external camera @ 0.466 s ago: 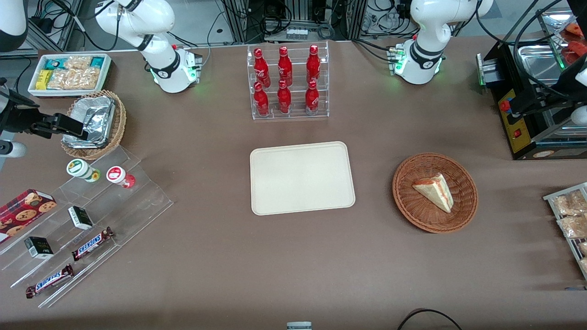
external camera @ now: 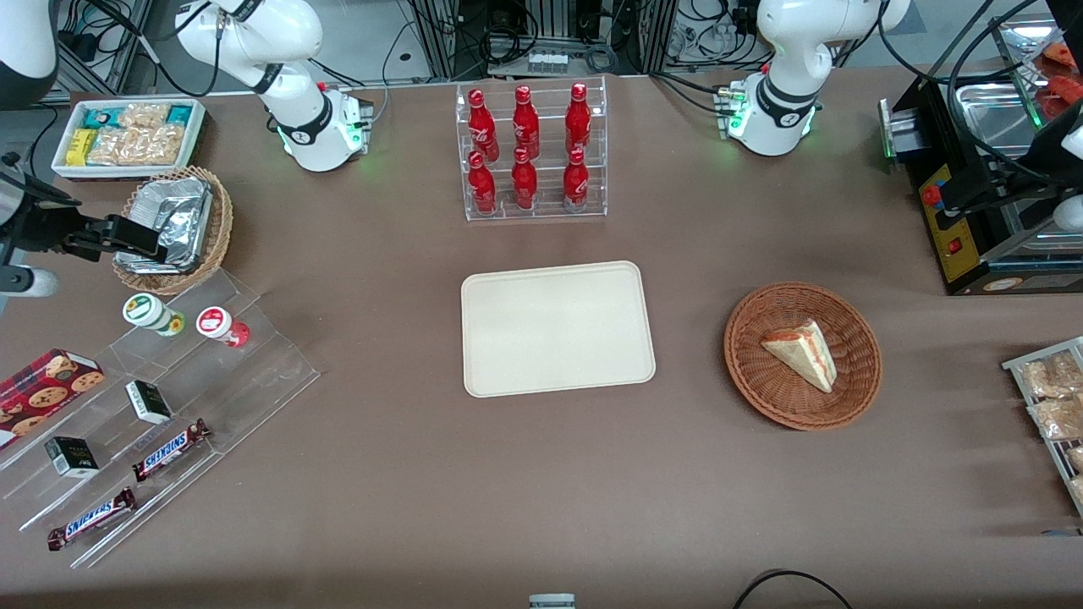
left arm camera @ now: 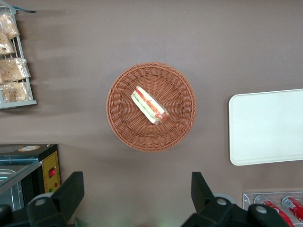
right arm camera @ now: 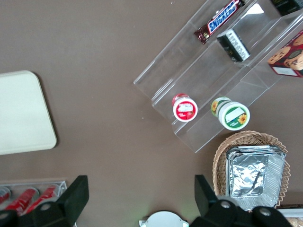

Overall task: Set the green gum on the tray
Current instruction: 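Move the right gripper down toward the green-and-white gum tub on the rack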

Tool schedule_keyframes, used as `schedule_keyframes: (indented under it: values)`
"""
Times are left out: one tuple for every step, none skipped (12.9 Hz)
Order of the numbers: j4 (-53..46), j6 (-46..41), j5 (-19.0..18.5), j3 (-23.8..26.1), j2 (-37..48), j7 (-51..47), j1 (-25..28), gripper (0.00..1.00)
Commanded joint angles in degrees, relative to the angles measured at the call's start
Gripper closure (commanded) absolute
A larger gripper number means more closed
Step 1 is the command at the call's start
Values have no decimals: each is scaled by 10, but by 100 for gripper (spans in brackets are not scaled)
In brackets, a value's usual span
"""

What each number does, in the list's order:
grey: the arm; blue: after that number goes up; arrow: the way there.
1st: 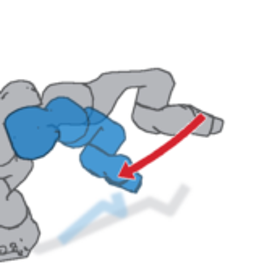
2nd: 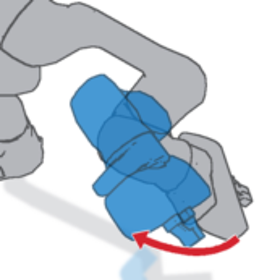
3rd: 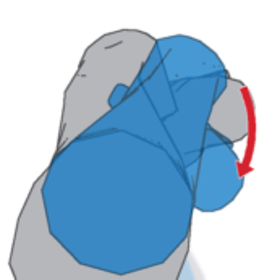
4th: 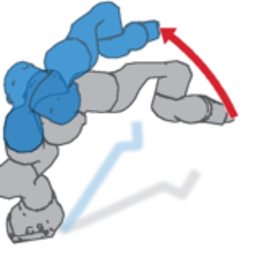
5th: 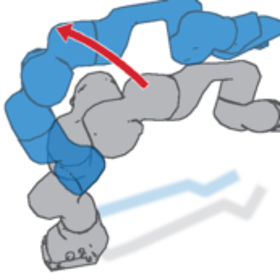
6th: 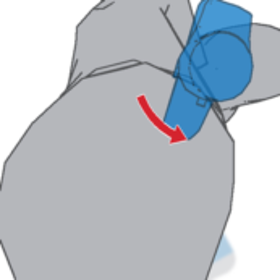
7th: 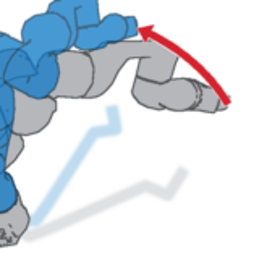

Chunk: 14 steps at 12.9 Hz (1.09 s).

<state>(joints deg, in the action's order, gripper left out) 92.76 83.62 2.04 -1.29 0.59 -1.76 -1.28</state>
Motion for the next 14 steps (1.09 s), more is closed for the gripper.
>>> schedule_keyframes:
  values:
    - [54,42,-10,-14,11,48,-2,1]
    - [78,71,-10,-19,14,96,-5,1]
    - [97,88,-11,-19,17,153,-15,1]
    - [128,125,-12,-19,26,216,-29,1]
    - [156,161,-12,-25,32,285,-42,1]
    - [185,201,-11,-34,38,365,-49,1]
    - [215,244,-11,-50,47,429,-51,1]
    - [241,280,-10,-62,56,478,-51,1]
    - [263,308,-10,-68,63,514,-51,1]
    - [283,334,-10,-77,67,548,-51,1]
    - [299,358,-3,-90,67,581,-51,1]
    - [319,382,0,-103,67,606,-50,1]
    - [339,402,0,-111,68,616,-50,1]
    - [360,421,0,-119,69,623,-50,1]
